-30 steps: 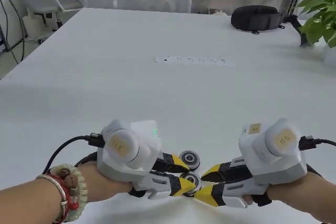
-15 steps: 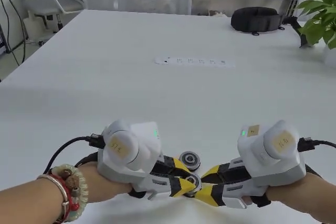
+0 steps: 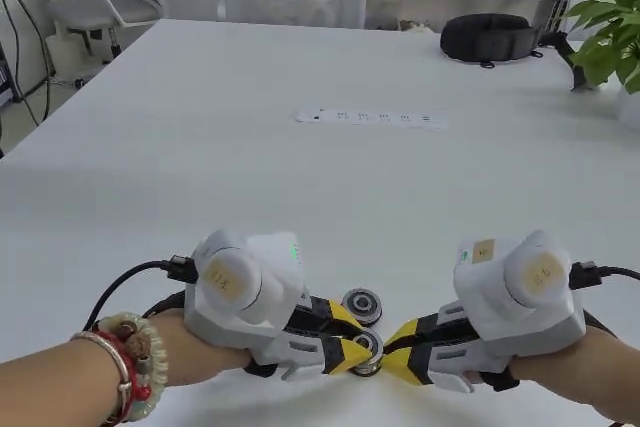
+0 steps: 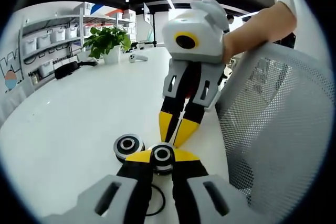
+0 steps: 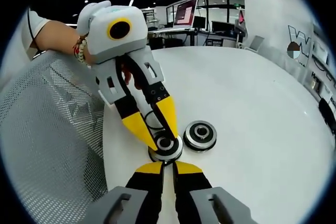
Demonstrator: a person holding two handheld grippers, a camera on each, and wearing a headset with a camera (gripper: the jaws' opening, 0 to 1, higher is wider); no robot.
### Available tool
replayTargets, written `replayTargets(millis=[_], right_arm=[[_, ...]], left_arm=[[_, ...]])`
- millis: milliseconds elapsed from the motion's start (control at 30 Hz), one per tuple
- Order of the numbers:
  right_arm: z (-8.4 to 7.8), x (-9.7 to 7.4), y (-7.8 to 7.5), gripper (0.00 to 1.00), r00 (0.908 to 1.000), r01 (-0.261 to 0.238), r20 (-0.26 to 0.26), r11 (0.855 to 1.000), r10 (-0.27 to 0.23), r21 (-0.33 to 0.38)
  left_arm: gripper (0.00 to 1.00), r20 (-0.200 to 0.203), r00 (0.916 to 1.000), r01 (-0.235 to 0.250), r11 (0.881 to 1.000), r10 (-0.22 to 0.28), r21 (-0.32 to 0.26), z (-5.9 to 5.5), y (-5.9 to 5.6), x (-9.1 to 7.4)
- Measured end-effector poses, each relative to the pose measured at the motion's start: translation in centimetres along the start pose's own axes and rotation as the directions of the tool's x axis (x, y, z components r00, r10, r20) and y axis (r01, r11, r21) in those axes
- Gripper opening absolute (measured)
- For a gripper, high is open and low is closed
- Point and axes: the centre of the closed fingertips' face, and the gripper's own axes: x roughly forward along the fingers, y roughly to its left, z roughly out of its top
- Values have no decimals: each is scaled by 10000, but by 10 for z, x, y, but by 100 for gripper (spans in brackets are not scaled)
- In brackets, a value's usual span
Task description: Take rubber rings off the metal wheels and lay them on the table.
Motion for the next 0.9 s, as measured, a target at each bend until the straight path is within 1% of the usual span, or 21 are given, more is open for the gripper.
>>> replayTargets(millis=[100,300,367,433,500,533,600,633,667,700,800,900], right_arm=[[0,1,-1,2,10000,48,-70,10000,-49,-84],[-1,1,-4,0,9997,181,-139,9998,-180,92],[-1,1,-5,0,9996,224,-189,9993,-219,298],[-1,1,-6,0,9995,231,-238,9971,-214,724],[-2,1,-7,0,9995,240,-225,9929,-215,1168],[-2,0,-7,0,9996,218,-218,9880,-187,1529],[-2,-2,-8,0,9996,212,-240,9762,-164,2158],[-1,-3,-9,0,9996,212,-231,9661,-158,2574],[-1,-4,-10,0,9997,191,-181,9626,-147,2703],[-1,-4,-12,0,9998,179,-107,9640,-156,2654],[-1,-6,-12,0,9999,131,-40,9536,-125,3008],[1,-7,-12,0,9999,90,83,9492,-122,3145]], left_arm=[[8,-2,10000,-6,10000,6,-8,0,0,0],[8,37,10000,-2,10000,2,-47,0,0,0],[8,41,10000,-9,10000,10,-54,0,0,0],[8,46,10000,-17,10000,18,-56,0,0,0],[8,69,10000,-12,10000,12,-66,0,0,0],[8,76,10000,-5,10000,6,-68,0,1,0],[8,68,10000,-10,10000,10,-76,0,0,0],[7,46,10000,-29,10000,29,-38,0,1,0],[7,38,10000,-36,10000,36,-36,0,1,0],[7,41,10000,-41,10000,41,-39,0,1,0],[7,60,10000,-36,10000,36,-67,0,1,0],[7,68,10000,-40,10000,41,-90,0,1,0]])
